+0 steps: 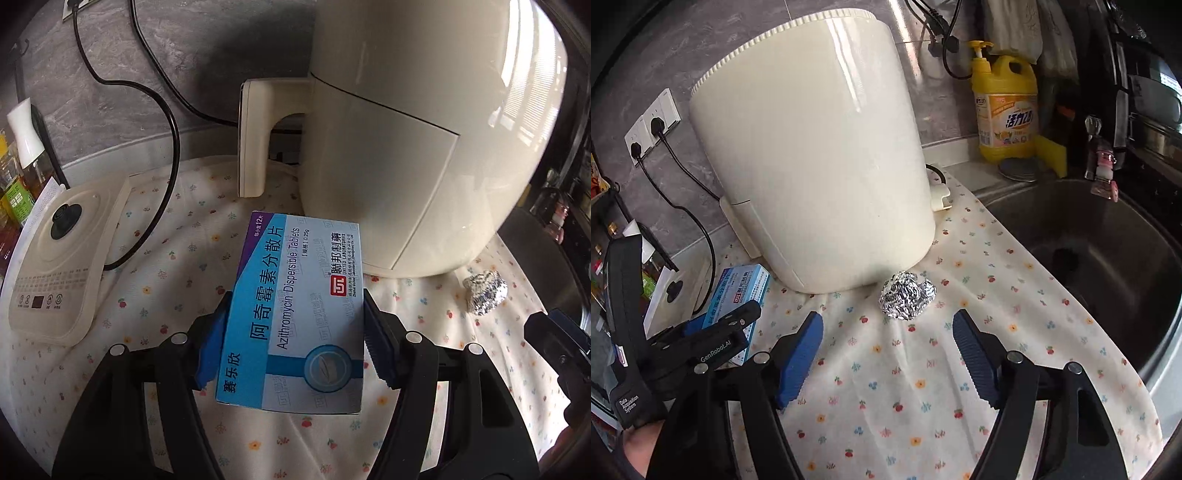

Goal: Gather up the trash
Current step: 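Grasp the foil ball with the right gripper while the left holds the box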

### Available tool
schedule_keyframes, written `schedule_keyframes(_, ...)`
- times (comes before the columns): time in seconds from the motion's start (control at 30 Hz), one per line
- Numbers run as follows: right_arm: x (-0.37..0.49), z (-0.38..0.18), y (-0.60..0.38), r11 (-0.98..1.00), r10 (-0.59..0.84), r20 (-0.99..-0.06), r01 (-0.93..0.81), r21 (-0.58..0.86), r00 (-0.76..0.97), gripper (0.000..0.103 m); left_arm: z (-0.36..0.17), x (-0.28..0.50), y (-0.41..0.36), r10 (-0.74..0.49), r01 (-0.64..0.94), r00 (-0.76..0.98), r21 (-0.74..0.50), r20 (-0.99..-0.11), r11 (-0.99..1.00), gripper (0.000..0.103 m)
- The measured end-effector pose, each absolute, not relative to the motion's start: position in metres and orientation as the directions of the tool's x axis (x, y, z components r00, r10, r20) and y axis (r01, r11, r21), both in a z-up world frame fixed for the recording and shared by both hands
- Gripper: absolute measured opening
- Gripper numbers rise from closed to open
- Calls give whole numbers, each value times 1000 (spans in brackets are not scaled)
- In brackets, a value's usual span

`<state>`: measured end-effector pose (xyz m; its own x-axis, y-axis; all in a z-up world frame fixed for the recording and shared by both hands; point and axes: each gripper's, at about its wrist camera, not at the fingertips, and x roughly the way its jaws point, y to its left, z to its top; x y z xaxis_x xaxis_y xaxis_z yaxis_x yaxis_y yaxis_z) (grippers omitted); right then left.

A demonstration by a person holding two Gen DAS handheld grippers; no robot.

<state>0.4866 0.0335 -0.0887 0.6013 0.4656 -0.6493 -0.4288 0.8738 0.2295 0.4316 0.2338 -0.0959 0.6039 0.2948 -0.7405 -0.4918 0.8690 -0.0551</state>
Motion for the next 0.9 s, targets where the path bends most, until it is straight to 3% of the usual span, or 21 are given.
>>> schedule_keyframes(0.33,531,-114,52,869,473,-670,-428,247,572,72,-110,440,241,325,-548,557,-45,-764,835,66)
schedule_keyframes(0.4,537,-118,57,868,470,-682,-432,244,560,59,-111,440,241,324,-549,554,-45,-767,834,66)
schedule_keyframes(0.43,539,-121,59,867,471,-692,-432,249,547,39,-111,440,242,324,-550,555,-46,-767,834,66)
schedule_keyframes(0.9,484,-92,44,854,502,-646,-450,262,576,37,-98,414,238,296,-525,592,-81,-750,847,66)
